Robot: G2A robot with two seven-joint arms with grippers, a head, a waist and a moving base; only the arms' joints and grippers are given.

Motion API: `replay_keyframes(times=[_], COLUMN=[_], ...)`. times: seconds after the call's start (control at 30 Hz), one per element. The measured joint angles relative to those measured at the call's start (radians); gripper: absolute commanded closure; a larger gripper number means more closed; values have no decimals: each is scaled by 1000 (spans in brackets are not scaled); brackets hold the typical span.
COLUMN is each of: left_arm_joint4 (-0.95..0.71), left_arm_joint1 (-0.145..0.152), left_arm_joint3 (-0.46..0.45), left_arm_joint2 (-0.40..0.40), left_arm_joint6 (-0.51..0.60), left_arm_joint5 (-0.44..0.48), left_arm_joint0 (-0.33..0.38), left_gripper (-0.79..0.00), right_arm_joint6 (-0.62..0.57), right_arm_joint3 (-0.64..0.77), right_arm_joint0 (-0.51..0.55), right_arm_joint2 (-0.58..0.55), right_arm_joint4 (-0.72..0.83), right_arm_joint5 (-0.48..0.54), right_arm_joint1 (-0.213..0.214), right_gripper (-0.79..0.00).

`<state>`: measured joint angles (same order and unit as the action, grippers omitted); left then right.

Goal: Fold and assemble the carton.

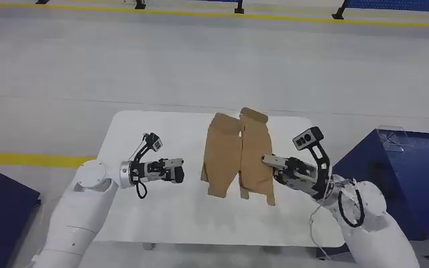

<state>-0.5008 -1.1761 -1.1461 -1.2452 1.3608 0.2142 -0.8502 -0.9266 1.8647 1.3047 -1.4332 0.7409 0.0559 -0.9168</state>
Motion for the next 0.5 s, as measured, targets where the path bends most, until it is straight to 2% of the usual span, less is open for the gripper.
replay_keyframes(times=[0.07, 0.2, 0.3, 0.33, 0.4, 0.5], left_arm_joint4=[-49, -35, -2, 8, 38, 38], left_arm_joint1=[6, 13, 13, 13, 13, 12], left_arm_joint3=[-12, -59, -100, -109, -123, -129], left_arm_joint2=[-22, -18, 16, 26, 47, 62], left_arm_joint6=[28, 71, 86, 85, 70, 60], left_arm_joint5=[-48, -97, -125, -131, -136, -134], left_arm_joint0=[3, 8, 3, 2, 0, -3], left_gripper=[-785, -785, -785, -754, -760, -727], right_arm_joint6=[-21, -21, -17, -13, -6, 12], right_arm_joint3=[-35, -72, -68, -64, -54, -45], right_arm_joint0=[1, -3, -13, -16, -23, -25], right_arm_joint2=[4, 41, 77, 85, 101, 113], right_arm_joint4=[-202, -424, -415, -399, -368, -322], right_arm_joint5=[29, 30, 25, 25, 28, 33], right_arm_joint1=[7, 9, 3, 0, -4, -10], right_gripper=[0, 0, 0, 0, 0, 0])
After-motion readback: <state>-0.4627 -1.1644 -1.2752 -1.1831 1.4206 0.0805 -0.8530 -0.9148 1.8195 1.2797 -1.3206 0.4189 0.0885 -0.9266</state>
